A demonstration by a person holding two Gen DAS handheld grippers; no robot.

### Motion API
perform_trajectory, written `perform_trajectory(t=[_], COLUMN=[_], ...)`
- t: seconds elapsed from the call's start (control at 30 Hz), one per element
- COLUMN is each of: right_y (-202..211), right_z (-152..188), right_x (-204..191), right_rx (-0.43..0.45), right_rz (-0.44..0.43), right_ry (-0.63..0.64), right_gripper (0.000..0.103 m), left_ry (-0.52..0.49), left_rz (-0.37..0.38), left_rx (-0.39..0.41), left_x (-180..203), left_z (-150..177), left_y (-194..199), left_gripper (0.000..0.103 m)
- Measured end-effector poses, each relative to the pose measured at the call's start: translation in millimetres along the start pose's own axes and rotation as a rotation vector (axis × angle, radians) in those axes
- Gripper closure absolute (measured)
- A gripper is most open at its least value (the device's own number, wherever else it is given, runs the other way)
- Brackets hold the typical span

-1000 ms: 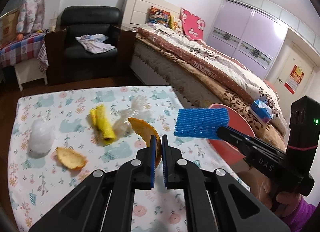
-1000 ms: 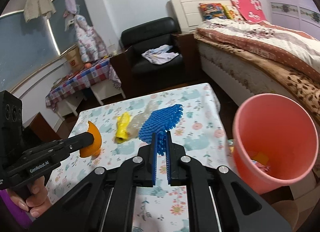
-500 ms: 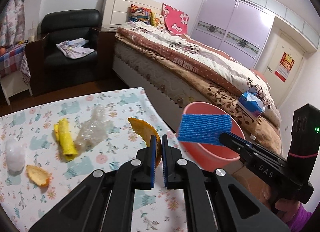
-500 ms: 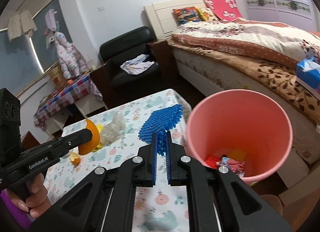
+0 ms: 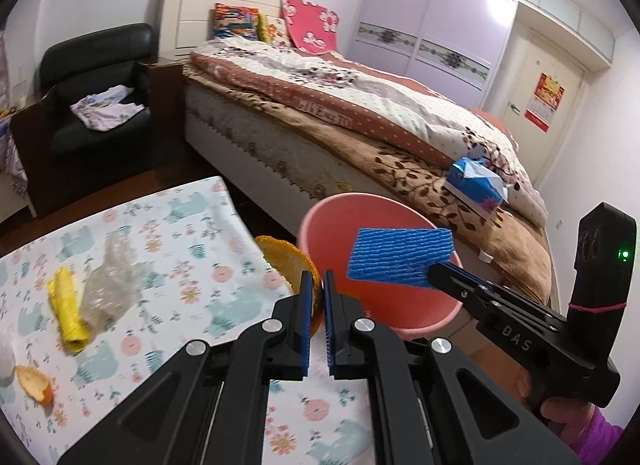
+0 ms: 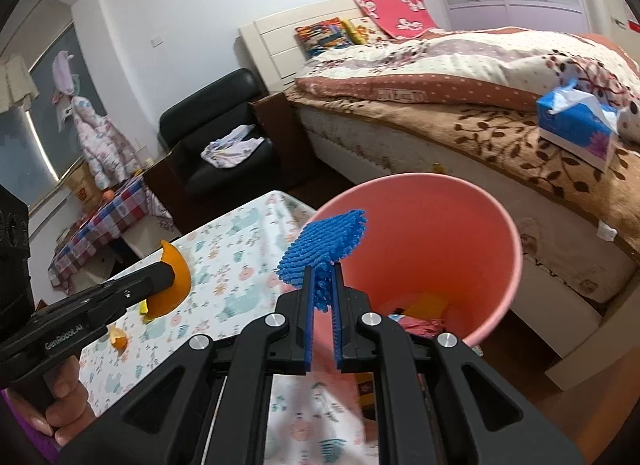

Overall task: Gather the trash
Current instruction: 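Open the left gripper over the bucket while the right opens to drop the net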

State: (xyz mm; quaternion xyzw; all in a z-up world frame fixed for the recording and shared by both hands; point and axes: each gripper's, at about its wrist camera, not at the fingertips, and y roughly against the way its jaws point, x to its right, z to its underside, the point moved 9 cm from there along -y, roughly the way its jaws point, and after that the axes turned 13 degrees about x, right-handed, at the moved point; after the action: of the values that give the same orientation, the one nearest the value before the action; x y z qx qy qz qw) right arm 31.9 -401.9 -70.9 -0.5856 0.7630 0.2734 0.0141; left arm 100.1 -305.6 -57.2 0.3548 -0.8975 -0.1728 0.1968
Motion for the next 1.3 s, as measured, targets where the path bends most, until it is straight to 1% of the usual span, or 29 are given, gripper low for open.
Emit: perform_trajectory(t=[0.17,0.33,0.47,0.8,0.83,0.9,0.93,0.97,1.0,1.2,1.3], right_y=[1,1,1,2,2,1,1,0,-1,-3,-5], right_z=[-2,1,4,8,8,9,9,10,10,12,13], right_x=[23,40,49,64,65,68,69,70,70,70,70], right_rx=[0.004,-0.005,-0.011,-0.022,-0.024,-0.027,-0.029,-0.031,-0.033,-0.037,-0.052], right_rz=[0.043,0.072,0.09,0.122,0.124,0.126,0.127,0.127,0.127,0.125,0.115], right_ry=[-0.016,-0.029,-0.033,-0.035,-0.037,-0.041,-0.044,-0.046,-0.049,-0.058,-0.071], right_gripper=[0.095,0.095,0.095,0.095,0.095,0.095,0.095,0.095,0.095,0.095,0.095], left_ry=[-0.026,-0.029,-0.025,-0.023,-0.024,-0.024,-0.024,-0.022,-0.019,0.001,0.006], left_rz=[0.037,0.065,0.076,0.089,0.087,0.086,0.084,0.078,0.075,0.067,0.065], left_rx=[-0.018,-0.05,-0.073,-0.097,-0.096,-0.096,-0.094,-0.092,-0.089,-0.088,-0.085], left_x=[24,41,49,61,62,62,61,61,60,53,50], left_z=[-1,5,9,14,14,14,14,13,12,10,11], left_y=[-19,-39,-55,-83,-85,-86,-86,-87,-88,-87,-83], left_gripper=[0.098,0.098,0.098,0.097,0.095,0.081,0.075,0.066,0.062,0.059,0.057])
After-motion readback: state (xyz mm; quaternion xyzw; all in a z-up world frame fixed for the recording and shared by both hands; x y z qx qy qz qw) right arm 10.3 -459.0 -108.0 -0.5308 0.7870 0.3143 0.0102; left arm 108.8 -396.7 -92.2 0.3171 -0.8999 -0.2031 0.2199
